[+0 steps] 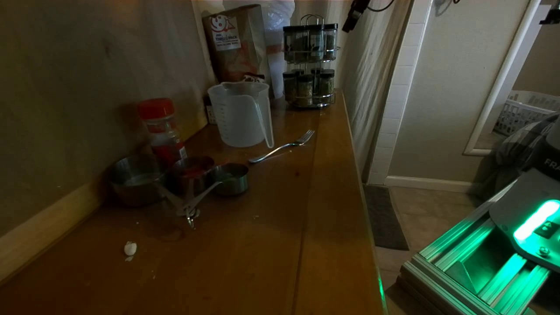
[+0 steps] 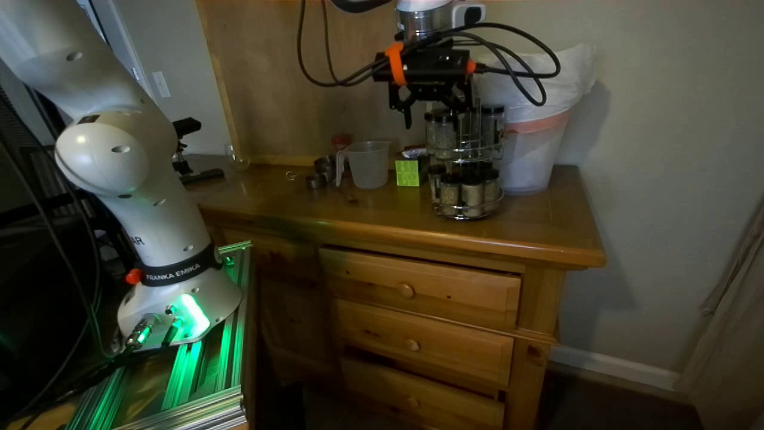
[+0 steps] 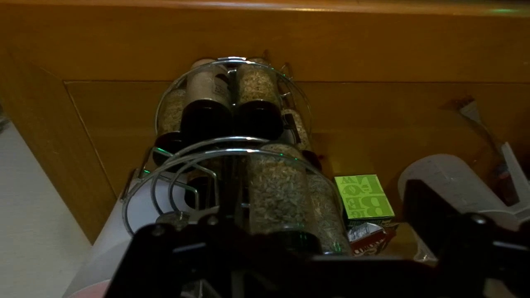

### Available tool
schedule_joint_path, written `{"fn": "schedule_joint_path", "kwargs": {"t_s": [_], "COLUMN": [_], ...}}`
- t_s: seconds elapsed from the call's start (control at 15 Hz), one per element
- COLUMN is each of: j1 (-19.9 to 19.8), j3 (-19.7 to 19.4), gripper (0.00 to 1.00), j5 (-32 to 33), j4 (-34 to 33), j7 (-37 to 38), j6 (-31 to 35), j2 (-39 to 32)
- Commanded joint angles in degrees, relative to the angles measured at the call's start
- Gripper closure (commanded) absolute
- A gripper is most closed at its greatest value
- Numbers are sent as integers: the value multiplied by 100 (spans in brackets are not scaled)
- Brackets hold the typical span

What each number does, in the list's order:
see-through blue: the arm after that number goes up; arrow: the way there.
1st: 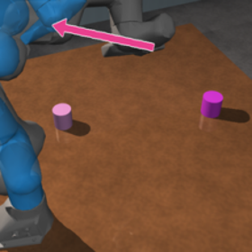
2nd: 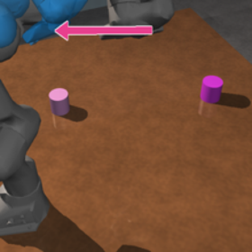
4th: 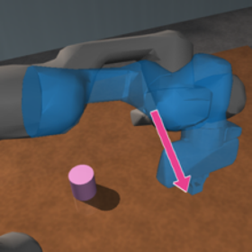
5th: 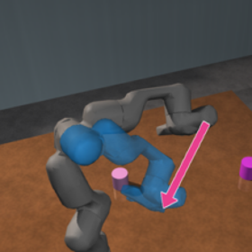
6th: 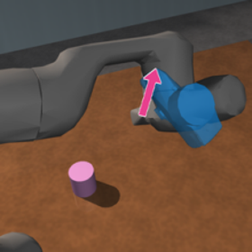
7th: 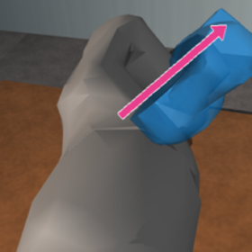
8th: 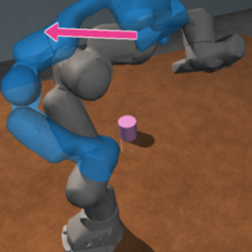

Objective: Move one bottle from the spice rack to the counter

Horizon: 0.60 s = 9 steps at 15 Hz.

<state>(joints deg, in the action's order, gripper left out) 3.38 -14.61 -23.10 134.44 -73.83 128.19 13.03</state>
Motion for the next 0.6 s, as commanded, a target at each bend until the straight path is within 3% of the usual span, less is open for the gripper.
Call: {"fn": "schedule_joint_path", "kwargs": {"t_s": [0.0,0.27,0.53], "j1": [-167,-231,-149], "j3": [104,172,135], "gripper": [0,0,0], "j5": [-259,-129,-605], "j4": [-193,-93,-193], "j7": [-80,-47,-536], "j6": [40,21,95], "j2": [-229,-154,-309]}}
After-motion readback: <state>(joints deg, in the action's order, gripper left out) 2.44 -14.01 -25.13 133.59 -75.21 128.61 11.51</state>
